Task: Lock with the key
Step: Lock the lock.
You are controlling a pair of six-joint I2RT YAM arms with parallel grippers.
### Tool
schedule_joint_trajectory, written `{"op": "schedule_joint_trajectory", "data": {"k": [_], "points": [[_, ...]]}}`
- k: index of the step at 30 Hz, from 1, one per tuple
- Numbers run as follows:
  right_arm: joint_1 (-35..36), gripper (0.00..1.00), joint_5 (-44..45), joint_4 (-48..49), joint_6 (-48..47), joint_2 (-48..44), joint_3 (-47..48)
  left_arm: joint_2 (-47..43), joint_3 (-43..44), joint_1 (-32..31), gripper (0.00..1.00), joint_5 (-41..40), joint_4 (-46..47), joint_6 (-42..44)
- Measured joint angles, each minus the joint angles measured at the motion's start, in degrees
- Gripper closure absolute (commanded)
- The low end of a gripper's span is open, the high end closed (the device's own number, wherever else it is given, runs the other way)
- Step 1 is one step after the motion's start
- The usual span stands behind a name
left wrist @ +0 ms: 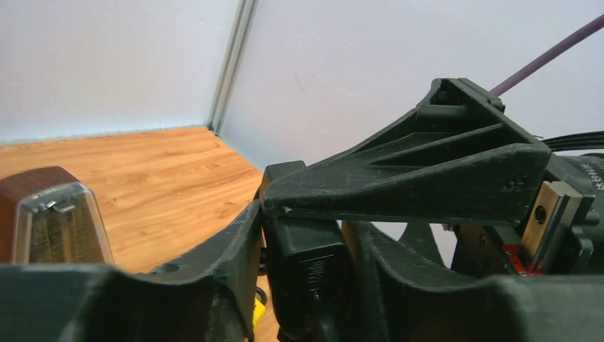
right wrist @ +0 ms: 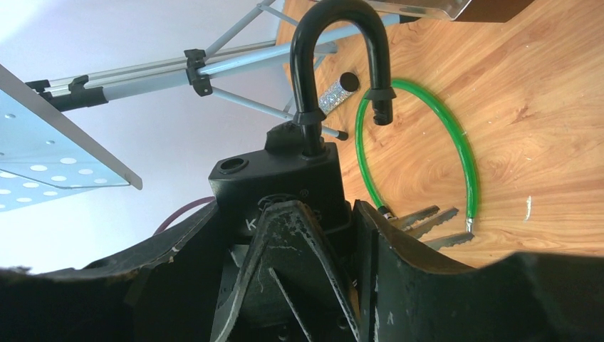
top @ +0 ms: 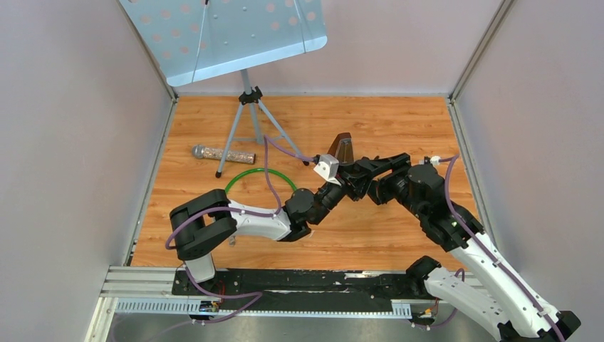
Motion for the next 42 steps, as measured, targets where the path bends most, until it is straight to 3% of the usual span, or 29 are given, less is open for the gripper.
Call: {"op": "schedule_joint_trajectory", "data": {"k": [1, 2, 4, 6, 8, 11, 18, 24, 29, 35, 42], "points": [[0.0, 0.67, 0.0, 0.1, 0.1, 0.0, -0.2, 0.0, 0.0, -0.2, 0.71, 0.0, 0.0, 0.1], [0.0, 0.61, 0.1, 0.2, 0.0, 0.0, -0.3, 0.0, 0.0, -0.3, 0.89, 0.2, 0.0, -0.2], [0.0, 0.40, 0.2, 0.5, -0.1, 0.0, -0.3, 0.1, 0.0, -0.4, 1.00, 0.1, 0.4, -0.7], [0.0, 0.21, 0.2, 0.7, -0.2, 0.0, -0.3, 0.1, 0.0, -0.3, 1.00, 0.3, 0.6, -0.5], [0.0, 0.10, 0.2, 0.7, -0.2, -0.1, -0.3, 0.0, 0.0, -0.2, 1.00, 0.7, -0.6, -0.2], [0.0, 0.03, 0.7, -0.6, -1.0, -1.0, -0.4, -1.2, -0.1, -0.1, 1.00, 1.7, -6.4, 0.3], [0.1, 0.04, 3.7, -2.8, -9.5, -8.2, -1.3, -11.1, -2.2, 3.0, 1.00, 8.1, -26.3, -1.3], [0.0, 0.03, 4.0, -2.3, -30.0, -12.9, 0.3, -22.9, -0.4, 12.3, 1.00, 22.4, -47.5, -7.4], [0.1, 0.04, -4.8, 0.8, -46.7, -8.3, 3.8, -28.9, 5.9, 19.2, 1.00, 33.5, -64.3, -14.5], [0.0, 0.07, -17.8, 7.6, -57.0, -0.2, 4.5, -34.5, 6.7, 26.2, 1.00, 45.3, -70.7, -28.9], [0.1, 0.20, -28.9, 15.4, -61.2, 5.9, 4.3, -37.2, 4.0, 28.4, 1.00, 51.9, -69.1, -42.0]]}}
